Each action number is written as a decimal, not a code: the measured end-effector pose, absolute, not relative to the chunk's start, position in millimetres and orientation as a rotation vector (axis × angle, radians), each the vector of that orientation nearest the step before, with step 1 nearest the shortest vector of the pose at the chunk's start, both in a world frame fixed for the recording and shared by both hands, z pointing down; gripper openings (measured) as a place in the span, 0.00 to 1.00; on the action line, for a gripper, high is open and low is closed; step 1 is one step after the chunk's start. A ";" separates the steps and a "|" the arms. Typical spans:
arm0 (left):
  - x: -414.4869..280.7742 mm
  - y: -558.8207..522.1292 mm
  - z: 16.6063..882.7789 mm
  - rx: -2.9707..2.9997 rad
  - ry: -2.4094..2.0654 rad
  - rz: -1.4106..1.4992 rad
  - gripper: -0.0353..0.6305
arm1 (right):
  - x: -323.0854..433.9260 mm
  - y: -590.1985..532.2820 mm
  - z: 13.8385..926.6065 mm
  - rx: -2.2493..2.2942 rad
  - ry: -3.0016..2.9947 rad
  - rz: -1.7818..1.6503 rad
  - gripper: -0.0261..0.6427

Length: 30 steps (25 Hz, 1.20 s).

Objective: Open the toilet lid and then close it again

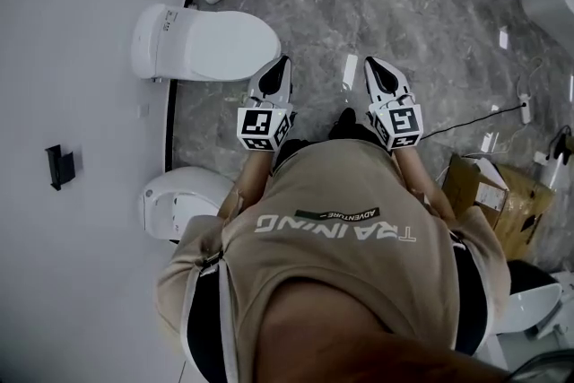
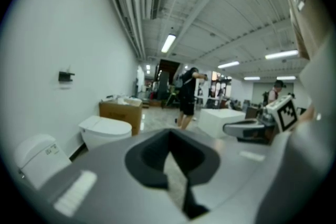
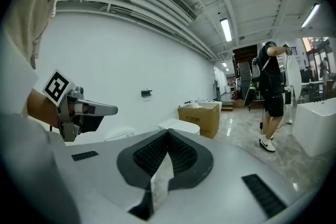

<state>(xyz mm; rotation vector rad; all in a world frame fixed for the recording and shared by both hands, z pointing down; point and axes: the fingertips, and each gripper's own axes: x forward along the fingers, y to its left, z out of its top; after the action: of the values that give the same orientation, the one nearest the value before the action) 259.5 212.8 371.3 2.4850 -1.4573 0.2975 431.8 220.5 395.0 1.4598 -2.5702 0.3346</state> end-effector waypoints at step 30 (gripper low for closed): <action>195.5 -41.9 381.2 2.485 -1.496 0.151 0.06 | 358.2 -42.8 366.5 1.435 -2.548 0.159 0.05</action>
<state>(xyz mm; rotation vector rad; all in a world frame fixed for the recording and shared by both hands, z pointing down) 195.5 -41.9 381.2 2.4852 -1.4964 0.1513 358.2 -42.8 366.5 1.4354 -2.5480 0.1593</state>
